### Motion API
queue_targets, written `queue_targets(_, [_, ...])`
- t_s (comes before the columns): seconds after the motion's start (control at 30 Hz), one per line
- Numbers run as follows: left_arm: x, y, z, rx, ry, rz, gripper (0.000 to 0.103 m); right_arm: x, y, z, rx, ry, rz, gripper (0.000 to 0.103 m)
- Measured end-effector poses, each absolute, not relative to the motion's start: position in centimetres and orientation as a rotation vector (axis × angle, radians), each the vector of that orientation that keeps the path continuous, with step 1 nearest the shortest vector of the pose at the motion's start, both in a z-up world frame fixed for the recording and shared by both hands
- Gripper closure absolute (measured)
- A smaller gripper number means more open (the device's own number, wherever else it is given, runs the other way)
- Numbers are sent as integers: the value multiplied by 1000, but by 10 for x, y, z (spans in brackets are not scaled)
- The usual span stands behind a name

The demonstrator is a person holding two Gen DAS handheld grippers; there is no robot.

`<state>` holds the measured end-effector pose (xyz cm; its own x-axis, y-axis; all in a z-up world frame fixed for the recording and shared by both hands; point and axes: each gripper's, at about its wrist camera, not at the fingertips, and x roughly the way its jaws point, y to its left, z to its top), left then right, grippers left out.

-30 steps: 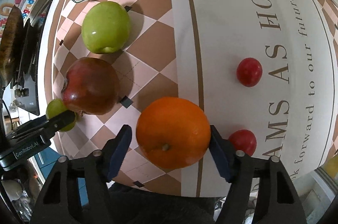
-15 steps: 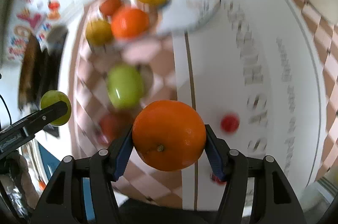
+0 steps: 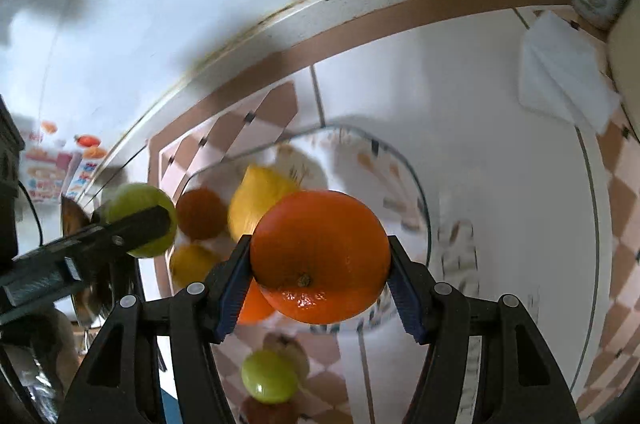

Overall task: Organize fruits
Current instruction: 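Place the tangerine on the plate with the right tool while the left tool places the green pear, then lift both tools away from the plate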

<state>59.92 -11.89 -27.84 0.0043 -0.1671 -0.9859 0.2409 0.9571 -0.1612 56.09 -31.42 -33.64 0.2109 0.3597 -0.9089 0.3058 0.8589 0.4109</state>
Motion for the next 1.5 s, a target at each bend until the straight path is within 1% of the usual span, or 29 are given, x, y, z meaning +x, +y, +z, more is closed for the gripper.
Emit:
queue_targets(0.2, [617,-123,-312,51,1658,-293,41,590,-320,-361,576,1444,39,36])
queue_targets(0.23, [617,-127,-310,77,1641,-309,41,593,-320,-365,573,1460,43,36])
queue_targets(0.27, [616,-130,-309,100,1627,-308,34,595,-319,-370,568,1486,44,35])
queue_targets(0.3, [616,-132,-308,107,1616,-313,16,595,-319,-374,573,1501,48,24])
queue_targets(0.33, [616,-132,-306,86,1605,-316,10,595,-319,-376,576,1506,48,17])
queue_targets(0.37, [617,-131,-304,74,1593,-308,6,594,-318,-374,565,1497,44,17])
queue_targets(0.43, [618,-129,-302,55,1577,-304,6,592,-317,-369,534,1483,35,9])
queue_targets(0.47, [617,-127,-302,51,1573,-297,6,592,-317,-367,528,1476,32,8])
queue_targets(0.63, [611,-119,-304,35,1566,-271,6,586,-317,-354,468,1449,10,8])
queue_targets(0.9, [584,-96,-284,89,1466,-184,6,562,-304,-326,260,1400,-69,8])
queue_targets(1.17, [534,-57,-266,42,1384,-111,6,521,-286,-305,178,1365,-77,8])
queue_targets(1.5, [456,-35,-222,46,1230,-104,6,461,-258,-259,117,1258,-80,8])
